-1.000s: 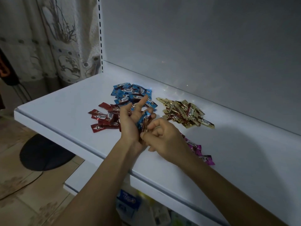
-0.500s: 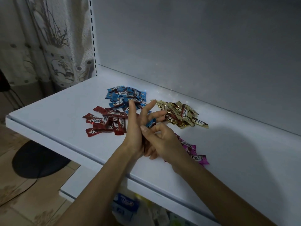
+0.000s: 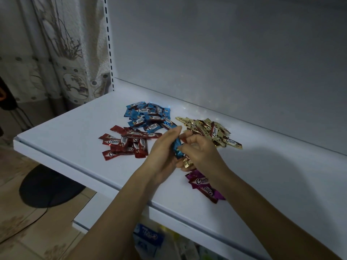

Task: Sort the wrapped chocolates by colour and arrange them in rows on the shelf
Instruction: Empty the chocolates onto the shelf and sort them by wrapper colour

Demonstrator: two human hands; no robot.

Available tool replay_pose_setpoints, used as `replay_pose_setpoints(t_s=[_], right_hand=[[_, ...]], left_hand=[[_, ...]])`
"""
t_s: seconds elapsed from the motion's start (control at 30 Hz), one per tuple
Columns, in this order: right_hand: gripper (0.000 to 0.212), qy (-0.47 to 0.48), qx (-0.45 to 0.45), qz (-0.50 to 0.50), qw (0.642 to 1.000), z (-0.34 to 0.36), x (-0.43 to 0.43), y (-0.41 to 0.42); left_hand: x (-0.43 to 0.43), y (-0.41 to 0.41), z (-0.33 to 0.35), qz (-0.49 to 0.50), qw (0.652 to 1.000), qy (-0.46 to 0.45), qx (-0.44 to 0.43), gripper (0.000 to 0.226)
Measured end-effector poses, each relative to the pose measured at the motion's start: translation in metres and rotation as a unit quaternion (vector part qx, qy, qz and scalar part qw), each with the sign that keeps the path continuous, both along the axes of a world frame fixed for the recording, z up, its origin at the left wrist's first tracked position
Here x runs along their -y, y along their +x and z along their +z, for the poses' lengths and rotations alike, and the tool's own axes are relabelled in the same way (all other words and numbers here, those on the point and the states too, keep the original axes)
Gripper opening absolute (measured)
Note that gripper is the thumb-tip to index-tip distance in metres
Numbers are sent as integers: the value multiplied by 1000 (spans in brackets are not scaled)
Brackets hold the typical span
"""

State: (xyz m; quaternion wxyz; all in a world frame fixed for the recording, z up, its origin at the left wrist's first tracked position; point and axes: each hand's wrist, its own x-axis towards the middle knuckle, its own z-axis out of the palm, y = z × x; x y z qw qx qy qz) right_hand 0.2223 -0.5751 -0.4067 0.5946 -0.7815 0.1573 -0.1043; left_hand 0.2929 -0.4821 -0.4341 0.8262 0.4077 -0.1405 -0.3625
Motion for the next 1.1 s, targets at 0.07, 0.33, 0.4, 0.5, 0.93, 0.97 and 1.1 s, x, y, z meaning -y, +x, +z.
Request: replay_pose_setpoints(t_s=[0.07, 0.33, 0.4, 0.5, 0.93, 0.97, 1.1], right_hand=[[2, 9, 16, -22, 1000, 0, 3, -2], [4, -15, 75, -92, 993, -1, 24, 4], [5, -103, 110, -141, 979, -3, 41, 12], [3, -268, 148, -200, 931, -8, 80, 34], [46, -543, -42, -72, 836, -33, 128, 66], [44, -527, 0, -88, 845, -30, 123, 63], [54, -229, 96, -59, 967, -6, 79, 45]], left_hand=[[1, 2, -3, 4, 1000, -11, 0, 40], [4, 2, -7, 80, 996, -15, -33, 28], [4, 1, -6, 97, 994, -4, -39, 25], [7, -3, -6, 98, 994, 51, 14, 19], [10, -4, -3, 100, 991, 57, 63, 23], [9, -4, -4, 97, 990, 66, 80, 29], [12, 0, -12, 118, 983, 99, 101, 37]])
